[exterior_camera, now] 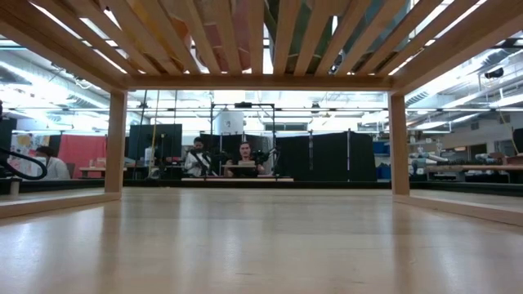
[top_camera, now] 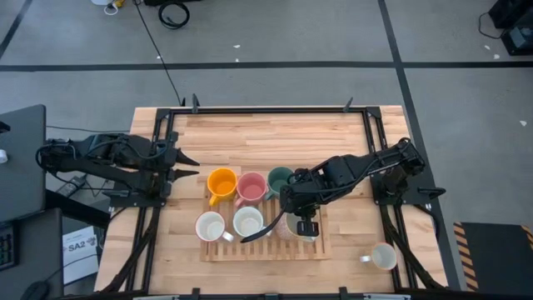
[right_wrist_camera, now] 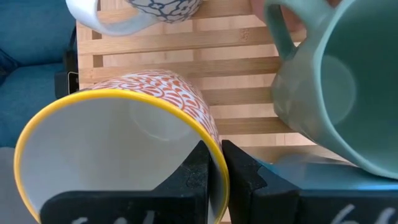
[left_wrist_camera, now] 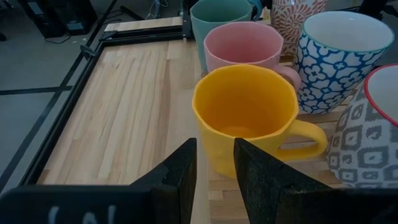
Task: Place coffee mugs
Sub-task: Put the red patterned mug on the shelf
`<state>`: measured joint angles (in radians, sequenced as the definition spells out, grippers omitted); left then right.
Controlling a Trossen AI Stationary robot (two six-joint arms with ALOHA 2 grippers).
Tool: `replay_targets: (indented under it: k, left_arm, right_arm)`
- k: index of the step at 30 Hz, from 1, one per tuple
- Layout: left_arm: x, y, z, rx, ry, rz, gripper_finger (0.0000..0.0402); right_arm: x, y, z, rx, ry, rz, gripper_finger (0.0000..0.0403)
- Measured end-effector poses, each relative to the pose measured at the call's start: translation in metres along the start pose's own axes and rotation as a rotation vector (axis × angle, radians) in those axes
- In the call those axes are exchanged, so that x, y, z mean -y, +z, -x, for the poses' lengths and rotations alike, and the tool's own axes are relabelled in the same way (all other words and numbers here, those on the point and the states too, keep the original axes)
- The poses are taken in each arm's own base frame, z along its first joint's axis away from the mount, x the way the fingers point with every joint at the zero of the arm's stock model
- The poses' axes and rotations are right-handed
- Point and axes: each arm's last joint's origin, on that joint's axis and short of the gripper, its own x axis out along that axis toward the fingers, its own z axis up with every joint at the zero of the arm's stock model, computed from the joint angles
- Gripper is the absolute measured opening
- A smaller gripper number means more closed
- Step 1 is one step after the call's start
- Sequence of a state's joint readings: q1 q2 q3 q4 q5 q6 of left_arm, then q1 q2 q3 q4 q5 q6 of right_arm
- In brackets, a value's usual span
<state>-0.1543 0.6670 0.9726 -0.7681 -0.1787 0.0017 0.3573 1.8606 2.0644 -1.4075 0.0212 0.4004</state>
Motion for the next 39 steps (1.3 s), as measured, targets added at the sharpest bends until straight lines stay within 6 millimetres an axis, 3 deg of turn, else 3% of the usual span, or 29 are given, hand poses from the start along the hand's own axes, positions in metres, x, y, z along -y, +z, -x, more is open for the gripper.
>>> replay_targets:
  k: [39]
  left_arm:
    - [0.0, 0.0, 0.0, 0.0, 0.0, -0.001, 0.0114]
  right_arm:
    - [-0.004, 0.011, -0.001, 0.104, 0.039, -0.003, 0.006]
